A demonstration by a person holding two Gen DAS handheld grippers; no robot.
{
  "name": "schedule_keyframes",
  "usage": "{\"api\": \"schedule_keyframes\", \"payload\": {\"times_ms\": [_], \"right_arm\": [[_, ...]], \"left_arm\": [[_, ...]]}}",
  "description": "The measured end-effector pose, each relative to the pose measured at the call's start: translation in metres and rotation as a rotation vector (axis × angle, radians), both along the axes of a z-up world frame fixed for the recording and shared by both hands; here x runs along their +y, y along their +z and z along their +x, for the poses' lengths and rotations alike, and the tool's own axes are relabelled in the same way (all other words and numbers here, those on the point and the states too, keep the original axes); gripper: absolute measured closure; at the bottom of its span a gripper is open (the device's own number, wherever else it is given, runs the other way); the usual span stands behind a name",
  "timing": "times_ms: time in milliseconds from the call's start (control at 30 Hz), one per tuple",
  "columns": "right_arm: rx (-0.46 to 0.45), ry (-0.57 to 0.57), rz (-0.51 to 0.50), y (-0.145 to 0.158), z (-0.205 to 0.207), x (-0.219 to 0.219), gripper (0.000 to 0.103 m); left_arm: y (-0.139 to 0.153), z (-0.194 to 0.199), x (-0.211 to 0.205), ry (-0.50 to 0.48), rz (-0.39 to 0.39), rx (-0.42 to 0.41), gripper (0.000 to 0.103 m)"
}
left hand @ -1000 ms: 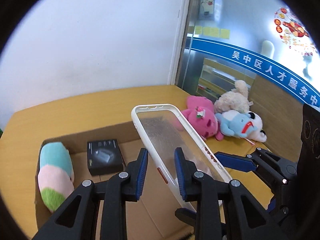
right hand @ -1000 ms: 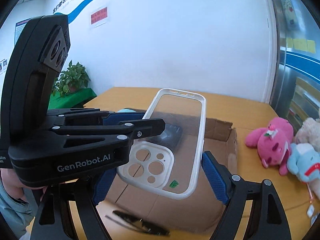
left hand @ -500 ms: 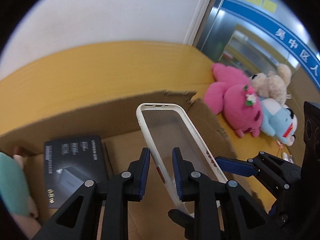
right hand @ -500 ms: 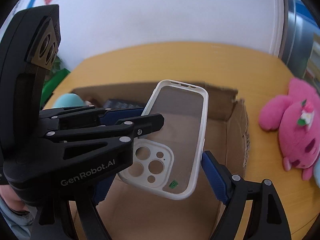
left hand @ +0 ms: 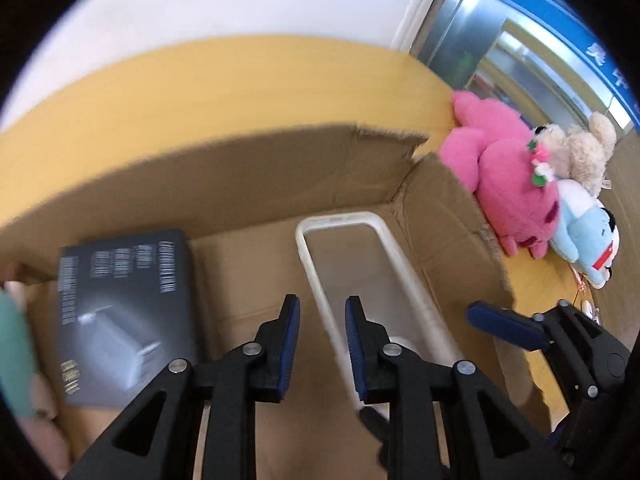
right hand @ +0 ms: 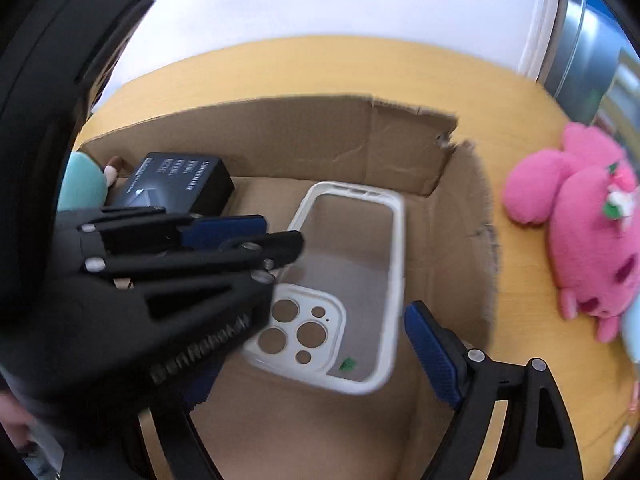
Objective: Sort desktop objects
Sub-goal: 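Lift the phone case with both grippers and lower it into the cardboard box, then open both grippers to release the phone case in the box, then move both grippers to the black sunglasses beside the box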
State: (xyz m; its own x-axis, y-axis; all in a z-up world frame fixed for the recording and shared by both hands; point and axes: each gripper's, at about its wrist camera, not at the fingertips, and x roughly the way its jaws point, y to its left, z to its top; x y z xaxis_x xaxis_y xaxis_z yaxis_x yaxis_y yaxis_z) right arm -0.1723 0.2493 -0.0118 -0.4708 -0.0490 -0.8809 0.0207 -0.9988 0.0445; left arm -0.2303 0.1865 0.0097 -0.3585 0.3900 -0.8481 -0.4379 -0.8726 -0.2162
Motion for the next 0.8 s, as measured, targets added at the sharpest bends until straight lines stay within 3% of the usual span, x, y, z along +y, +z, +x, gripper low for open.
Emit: {"api": "schedule_keyframes", "payload": {"times_ms": [100, 267, 400, 633, 800], "right_arm": [[0.074, 0.021, 0.037, 0.024, 0.029, -0.008, 0.002], [0.210, 0.023, 0.078, 0.061, 0.085, -0.012, 0.001], [0.297, 0.011, 0.028, 0.082, 0.145, -0.016, 0.000], [0.341, 0.041, 0.006, 0.083, 0.216, -0.053, 0.000], [0.355, 0.089, 0.010, 0.077, 0.242, -0.070, 0.000]], "left_arm": [[0.039, 0.033, -0.026, 0.010, 0.019, 0.119, 0.077], [0.106, 0.115, -0.084, 0.074, 0.029, 0.380, 0.028], [0.129, 0.174, -0.117, 0.113, 0.014, 0.512, 0.026], [0.115, 0.250, -0.140, 0.190, -0.010, 0.567, 0.026], [0.109, 0.276, -0.146, 0.192, 0.019, 0.567, 0.026]]}}
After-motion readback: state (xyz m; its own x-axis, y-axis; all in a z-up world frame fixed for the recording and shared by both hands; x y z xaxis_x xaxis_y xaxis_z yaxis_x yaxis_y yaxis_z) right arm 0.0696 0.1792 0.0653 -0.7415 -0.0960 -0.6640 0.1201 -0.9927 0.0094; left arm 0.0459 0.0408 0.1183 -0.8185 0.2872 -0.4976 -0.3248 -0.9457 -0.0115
